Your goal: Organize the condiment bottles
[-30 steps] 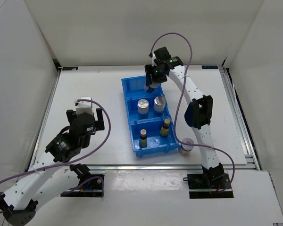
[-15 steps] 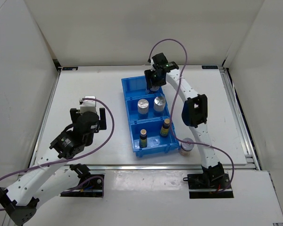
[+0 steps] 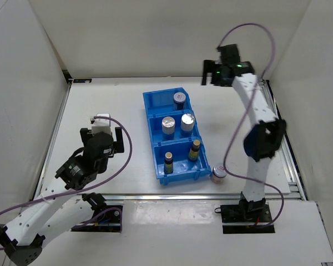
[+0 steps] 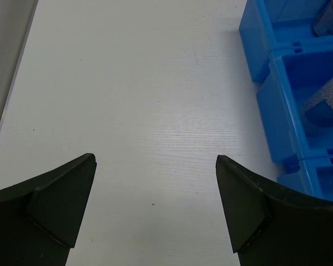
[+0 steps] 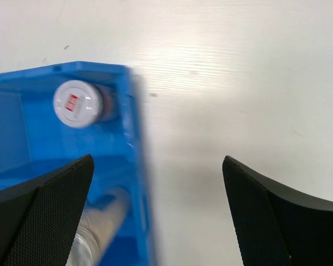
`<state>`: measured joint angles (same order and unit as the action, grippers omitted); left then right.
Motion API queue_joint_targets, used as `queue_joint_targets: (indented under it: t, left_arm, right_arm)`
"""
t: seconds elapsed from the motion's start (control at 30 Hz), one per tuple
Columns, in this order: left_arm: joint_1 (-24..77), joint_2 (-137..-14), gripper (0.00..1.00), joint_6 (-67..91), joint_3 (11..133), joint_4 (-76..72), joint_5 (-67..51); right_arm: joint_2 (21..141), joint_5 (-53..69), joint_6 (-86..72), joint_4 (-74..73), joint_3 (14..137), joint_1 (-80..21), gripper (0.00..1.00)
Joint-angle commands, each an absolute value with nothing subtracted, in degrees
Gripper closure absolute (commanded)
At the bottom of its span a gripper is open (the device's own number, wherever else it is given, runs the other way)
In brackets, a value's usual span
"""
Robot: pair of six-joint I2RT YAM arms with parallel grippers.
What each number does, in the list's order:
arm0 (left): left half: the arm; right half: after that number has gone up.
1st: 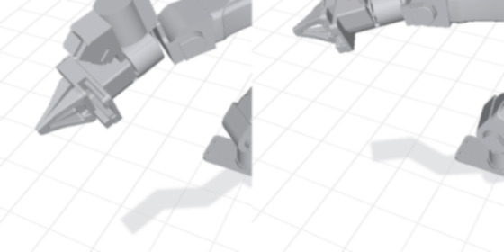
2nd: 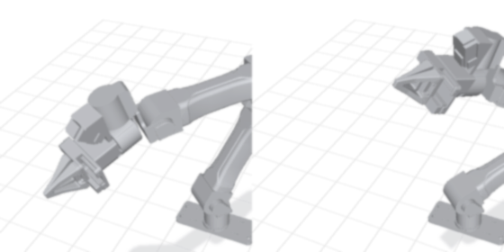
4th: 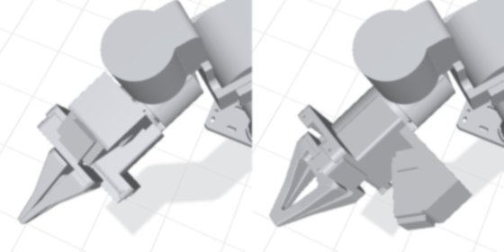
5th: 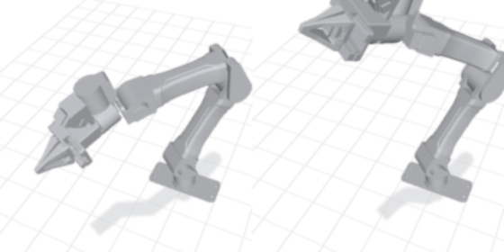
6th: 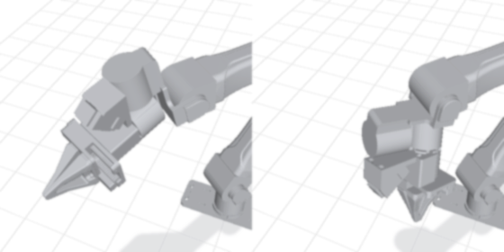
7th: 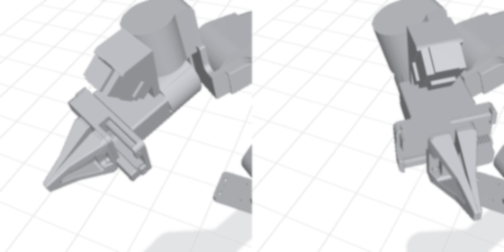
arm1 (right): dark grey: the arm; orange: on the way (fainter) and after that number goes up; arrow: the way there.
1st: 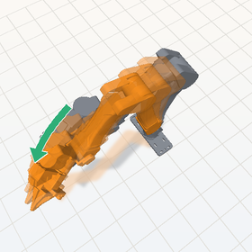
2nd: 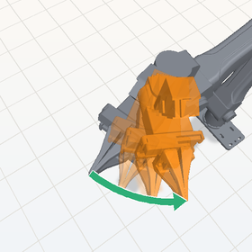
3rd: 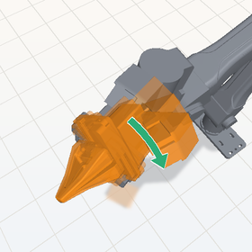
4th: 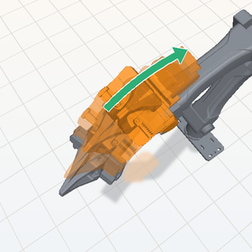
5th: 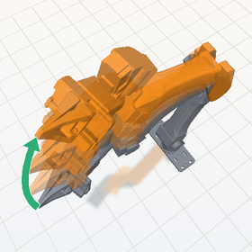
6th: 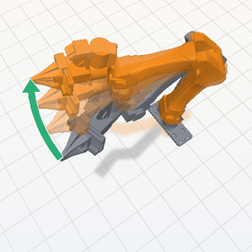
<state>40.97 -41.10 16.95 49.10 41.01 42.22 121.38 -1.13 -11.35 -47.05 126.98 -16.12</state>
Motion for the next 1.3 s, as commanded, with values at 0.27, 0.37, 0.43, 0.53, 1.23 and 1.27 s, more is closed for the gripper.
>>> queue_joint_targets:
  t: [0.27, 0.37, 0.43, 0.53, 1.23, 1.27]
  left_arm:
    - [42.45, -37.71, 0.00, 16.61, 48.78, 40.08, 41.22]
    - [42.45, -37.71, 0.00, 16.61, 48.78, 40.08, 41.22]
    - [42.98, -37.71, 0.00, 16.61, 48.78, 40.08, 41.22]
    - [42.98, -38.23, 0.00, 16.61, 48.78, 40.08, 41.22]
    - [42.98, -38.76, 0.00, 16.61, 48.78, 40.08, 41.22]
    - [42.98, -38.76, 0.00, 16.61, 48.78, 40.08, 41.22]
  right_arm:
    - [78.60, -5.90, -23.98, -51.86, 73.89, -13.71, 0.01]
    - [73.76, 2.79, -24.52, -50.81, 65.33, -13.71, 0.01]
    - [72.17, 4.39, -26.01, -50.80, 59.71, -13.71, 0.01]
    - [69.62, 4.39, -27.33, -51.86, 55.48, -13.71, 0.01]
    - [65.65, 2.21, -40.60, -50.89, 43.51, -25.48, 0.12]
    - [65.65, -0.85, -41.39, -51.67, 43.51, -27.05, 0.16]
